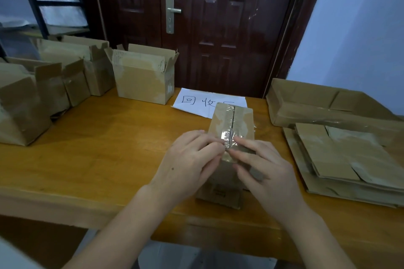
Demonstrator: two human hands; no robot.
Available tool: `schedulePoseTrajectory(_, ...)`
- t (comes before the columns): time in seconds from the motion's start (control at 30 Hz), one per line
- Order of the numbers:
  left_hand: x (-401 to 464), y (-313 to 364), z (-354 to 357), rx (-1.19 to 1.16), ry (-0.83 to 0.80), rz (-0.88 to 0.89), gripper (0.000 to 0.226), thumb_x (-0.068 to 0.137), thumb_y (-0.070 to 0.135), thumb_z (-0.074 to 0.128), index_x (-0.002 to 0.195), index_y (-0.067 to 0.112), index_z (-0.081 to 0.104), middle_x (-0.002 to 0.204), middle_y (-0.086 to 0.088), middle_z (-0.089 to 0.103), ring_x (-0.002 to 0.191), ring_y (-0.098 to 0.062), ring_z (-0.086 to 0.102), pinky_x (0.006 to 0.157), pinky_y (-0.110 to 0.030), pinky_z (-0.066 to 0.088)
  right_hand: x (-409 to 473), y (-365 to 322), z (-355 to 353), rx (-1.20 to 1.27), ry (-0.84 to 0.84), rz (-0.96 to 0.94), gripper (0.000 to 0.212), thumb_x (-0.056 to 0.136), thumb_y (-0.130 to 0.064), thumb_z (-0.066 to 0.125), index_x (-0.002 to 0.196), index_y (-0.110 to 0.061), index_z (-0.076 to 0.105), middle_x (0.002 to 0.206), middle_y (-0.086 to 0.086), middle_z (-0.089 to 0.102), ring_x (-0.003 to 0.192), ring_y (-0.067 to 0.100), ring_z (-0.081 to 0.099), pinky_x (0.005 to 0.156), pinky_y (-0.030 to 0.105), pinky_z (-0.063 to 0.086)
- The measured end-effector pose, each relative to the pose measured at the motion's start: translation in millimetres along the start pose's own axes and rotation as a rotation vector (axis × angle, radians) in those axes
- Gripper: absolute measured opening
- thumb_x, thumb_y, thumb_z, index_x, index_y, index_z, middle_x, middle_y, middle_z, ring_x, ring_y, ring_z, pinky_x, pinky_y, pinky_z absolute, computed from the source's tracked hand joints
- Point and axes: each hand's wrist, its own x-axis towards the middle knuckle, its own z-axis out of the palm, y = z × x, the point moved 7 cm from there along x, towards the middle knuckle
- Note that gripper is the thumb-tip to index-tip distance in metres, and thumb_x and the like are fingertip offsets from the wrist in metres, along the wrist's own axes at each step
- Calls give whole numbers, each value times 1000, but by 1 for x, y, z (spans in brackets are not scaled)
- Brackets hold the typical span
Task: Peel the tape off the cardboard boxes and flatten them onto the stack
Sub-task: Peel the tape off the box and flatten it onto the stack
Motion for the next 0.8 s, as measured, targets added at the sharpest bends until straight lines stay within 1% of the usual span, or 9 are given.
schedulePoseTrajectory(0.07, 0, 0, -1, -6, -9, 4, 14, 101, 20, 59, 100, 15, 72, 114, -1, 74, 112, -17, 67, 105, -35, 49, 3, -1, 1, -36, 32, -28, 22, 92, -15, 66, 112, -13, 76, 123, -2, 68, 116, 15, 60, 97, 26, 51)
schedulePoseTrajectory(0.13, -2, -3, 0, -11, -42, -16, 14, 98, 25, 63, 105, 17, 71, 115, 2, 74, 114, -13, 65, 107, -31, 47, 6, -3, 2, -72, 64, -67, 19, 95, -15, 64, 107, -13, 78, 116, -2, 71, 108, 17, 63, 91, 28, 53)
schedulePoseTrajectory(0.23, -4, -6, 5, -10, -128, -61, 36, 93, 43, 64, 124, 23, 67, 123, 8, 70, 119, -7, 60, 115, -19, 34, 8, -2, 1, -93, 134, -113, 23, 100, -21, 58, 107, -12, 78, 111, -2, 74, 101, 18, 66, 82, 31, 56)
schedulePoseTrajectory(0.3, -5, -6, 6, -66, -134, -85, 42, 97, 51, 62, 128, 24, 67, 124, 11, 68, 118, -5, 58, 109, -19, 39, 7, -3, 1, -115, 173, -161, 24, 102, -21, 58, 109, -9, 78, 110, 1, 75, 97, 20, 68, 78, 33, 57)
schedulePoseTrajectory(0.4, -3, -9, 4, -77, -105, -88, 33, 103, 43, 57, 127, 24, 71, 122, 10, 70, 116, -4, 59, 102, -21, 45, 3, -6, 4, -177, 212, -225, 19, 100, -17, 64, 109, -7, 78, 109, 5, 75, 94, 22, 70, 76, 34, 58)
schedulePoseTrajectory(0.5, -2, -10, 4, -41, -80, -61, 28, 100, 36, 64, 123, 22, 74, 120, 8, 72, 113, -8, 61, 99, -21, 49, 7, -4, 4, -80, 170, -160, 19, 94, -15, 68, 110, -13, 78, 112, -1, 73, 97, 18, 65, 82, 27, 53)
schedulePoseTrajectory(0.67, 0, -7, 2, -10, 38, -52, 21, 102, 28, 63, 111, 17, 78, 111, 4, 77, 110, -11, 68, 99, -32, 53, 9, 4, 2, 70, -3, 62, 41, 88, -36, 62, 128, -26, 65, 118, -26, 62, 108, 4, 56, 89, 13, 44)
schedulePoseTrajectory(0.73, 0, -4, 1, 10, 84, -39, 18, 101, 25, 65, 109, 16, 79, 110, 3, 77, 111, -11, 69, 105, -31, 50, 13, 6, 0, 45, -20, 124, 38, 93, -46, 59, 127, -30, 66, 119, -27, 62, 110, -1, 55, 89, 7, 40)
schedulePoseTrajectory(0.8, -2, -4, 0, 6, 105, -63, 18, 101, 25, 66, 111, 16, 78, 113, 3, 76, 114, -8, 67, 108, -28, 47, 20, 5, 1, -17, -40, 113, 32, 96, -49, 59, 120, -32, 70, 118, -26, 64, 106, -1, 56, 87, 5, 36)
